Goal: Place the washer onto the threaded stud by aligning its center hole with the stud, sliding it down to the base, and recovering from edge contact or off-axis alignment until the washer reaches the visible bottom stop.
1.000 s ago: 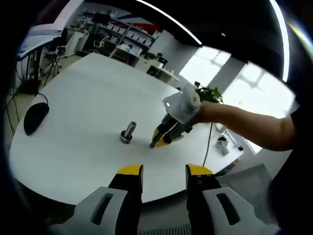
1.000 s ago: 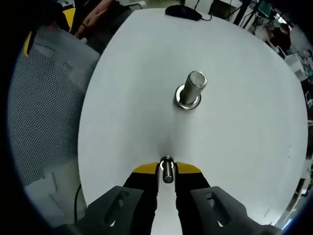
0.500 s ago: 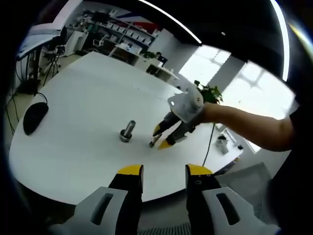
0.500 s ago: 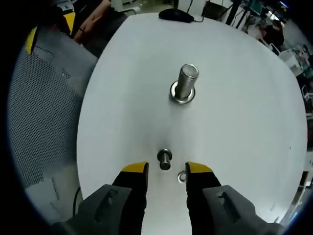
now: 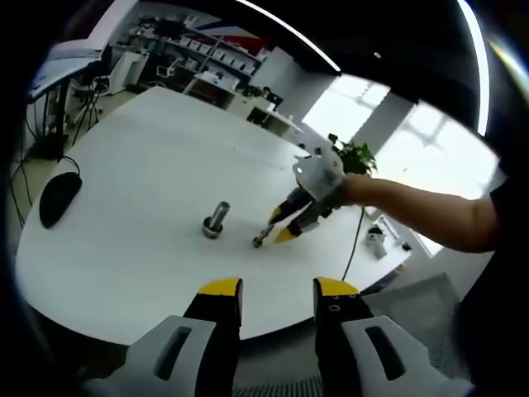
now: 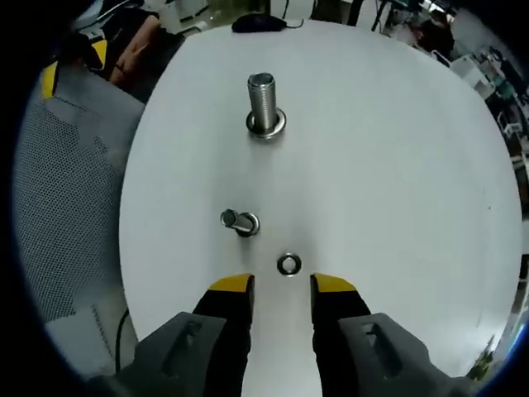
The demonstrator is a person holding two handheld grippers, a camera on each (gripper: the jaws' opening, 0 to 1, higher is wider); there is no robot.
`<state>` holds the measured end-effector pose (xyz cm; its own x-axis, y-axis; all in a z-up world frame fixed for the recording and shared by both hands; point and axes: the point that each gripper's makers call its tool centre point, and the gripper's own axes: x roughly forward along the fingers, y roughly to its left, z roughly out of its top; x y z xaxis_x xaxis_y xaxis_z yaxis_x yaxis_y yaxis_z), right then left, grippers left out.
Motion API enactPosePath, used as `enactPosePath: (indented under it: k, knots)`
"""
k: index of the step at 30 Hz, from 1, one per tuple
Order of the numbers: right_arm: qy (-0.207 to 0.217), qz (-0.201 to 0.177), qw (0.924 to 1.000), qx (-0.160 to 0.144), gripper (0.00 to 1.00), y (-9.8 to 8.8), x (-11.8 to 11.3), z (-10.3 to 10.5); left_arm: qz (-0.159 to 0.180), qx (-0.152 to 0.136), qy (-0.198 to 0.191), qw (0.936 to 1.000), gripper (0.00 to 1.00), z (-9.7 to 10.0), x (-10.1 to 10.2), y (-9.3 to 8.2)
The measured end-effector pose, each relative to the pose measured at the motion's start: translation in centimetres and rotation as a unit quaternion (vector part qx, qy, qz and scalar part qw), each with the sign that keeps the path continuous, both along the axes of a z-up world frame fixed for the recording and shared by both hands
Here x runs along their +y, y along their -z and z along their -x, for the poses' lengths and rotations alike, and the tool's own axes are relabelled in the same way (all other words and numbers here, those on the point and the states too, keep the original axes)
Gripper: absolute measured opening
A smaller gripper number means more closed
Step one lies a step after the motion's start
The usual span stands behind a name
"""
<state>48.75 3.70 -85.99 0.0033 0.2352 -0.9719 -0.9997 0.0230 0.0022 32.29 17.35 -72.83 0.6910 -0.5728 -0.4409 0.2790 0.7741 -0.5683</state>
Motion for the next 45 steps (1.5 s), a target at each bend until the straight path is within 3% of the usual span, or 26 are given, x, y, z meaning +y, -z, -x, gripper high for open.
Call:
enactPosePath:
  k: [10,22,29,45]
  knots:
    - [-0.007,0.008,0.9999,0.007,0.25,1.0,0.7,-0.1,0.000,0.001,-0.002,1.0000,0.32,-0.1,0.1,0.0]
    - [-0.004,0.014,0.9999,-0.008,0.15,0.9,0.9,-0.5,0.000,0.002,-0.005,1.0000,0.32,-0.1,0.2,0.1]
    - [0.001,0.010,0.9999,-0.007,0.14,0.8,0.7,-0.5,0.000,0.001,-0.008,1.0000,0.32,-0.2,0.2,0.0]
    - [-0.025,0.005,0.9995,0.019,0.14,-3.3,1.1,1.7,0.004,-0.006,-0.013,0.9999,0.32,-0.3,0.3,-0.2]
